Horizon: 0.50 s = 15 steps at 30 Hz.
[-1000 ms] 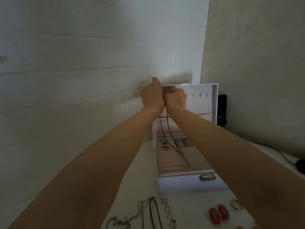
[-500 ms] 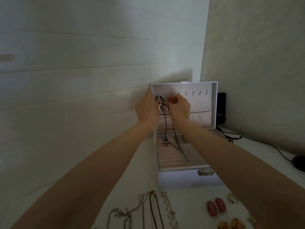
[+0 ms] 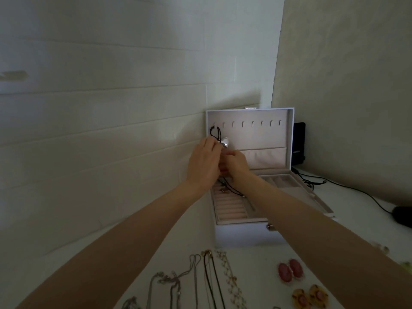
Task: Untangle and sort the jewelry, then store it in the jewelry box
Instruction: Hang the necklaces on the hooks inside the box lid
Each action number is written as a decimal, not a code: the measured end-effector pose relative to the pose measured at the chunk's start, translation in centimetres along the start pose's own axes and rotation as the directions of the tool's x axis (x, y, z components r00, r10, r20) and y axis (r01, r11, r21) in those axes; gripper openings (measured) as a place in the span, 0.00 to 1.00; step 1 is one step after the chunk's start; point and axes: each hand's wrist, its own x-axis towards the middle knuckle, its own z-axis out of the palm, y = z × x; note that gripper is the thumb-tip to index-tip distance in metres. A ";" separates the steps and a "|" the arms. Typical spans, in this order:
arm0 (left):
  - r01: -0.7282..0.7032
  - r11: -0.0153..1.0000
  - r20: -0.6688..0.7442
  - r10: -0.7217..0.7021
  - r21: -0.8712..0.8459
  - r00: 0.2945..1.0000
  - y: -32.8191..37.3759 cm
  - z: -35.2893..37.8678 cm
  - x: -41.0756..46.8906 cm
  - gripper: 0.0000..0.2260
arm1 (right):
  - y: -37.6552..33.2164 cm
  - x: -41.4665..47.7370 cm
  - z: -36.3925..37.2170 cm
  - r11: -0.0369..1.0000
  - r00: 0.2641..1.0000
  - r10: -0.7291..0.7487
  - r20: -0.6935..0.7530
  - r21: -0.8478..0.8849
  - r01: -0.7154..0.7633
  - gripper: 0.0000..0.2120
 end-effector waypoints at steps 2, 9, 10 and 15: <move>-0.054 0.999 0.115 0.053 0.004 0.992 -0.3 0.1 -0.1 0.18 | -0.6 -0.6 -0.6 0.997 0.994 0.074 0.084 -0.008 -0.074 0.06; -0.078 0.997 0.188 0.074 0.013 0.979 -0.9 0.9 -0.8 0.16 | -0.6 -1.3 -1.4 0.979 0.962 0.088 0.259 -0.203 -0.035 0.07; -0.095 0.995 0.173 0.090 0.020 0.981 -0.9 0.7 -0.7 0.15 | -0.6 -1.3 -1.3 0.983 0.967 0.066 0.246 -0.181 -0.021 0.07; -0.195 0.978 0.094 0.188 0.072 0.978 -1.3 0.2 -0.6 0.15 | -0.2 -0.8 -1.1 0.978 0.995 -0.030 0.091 -0.204 0.048 0.10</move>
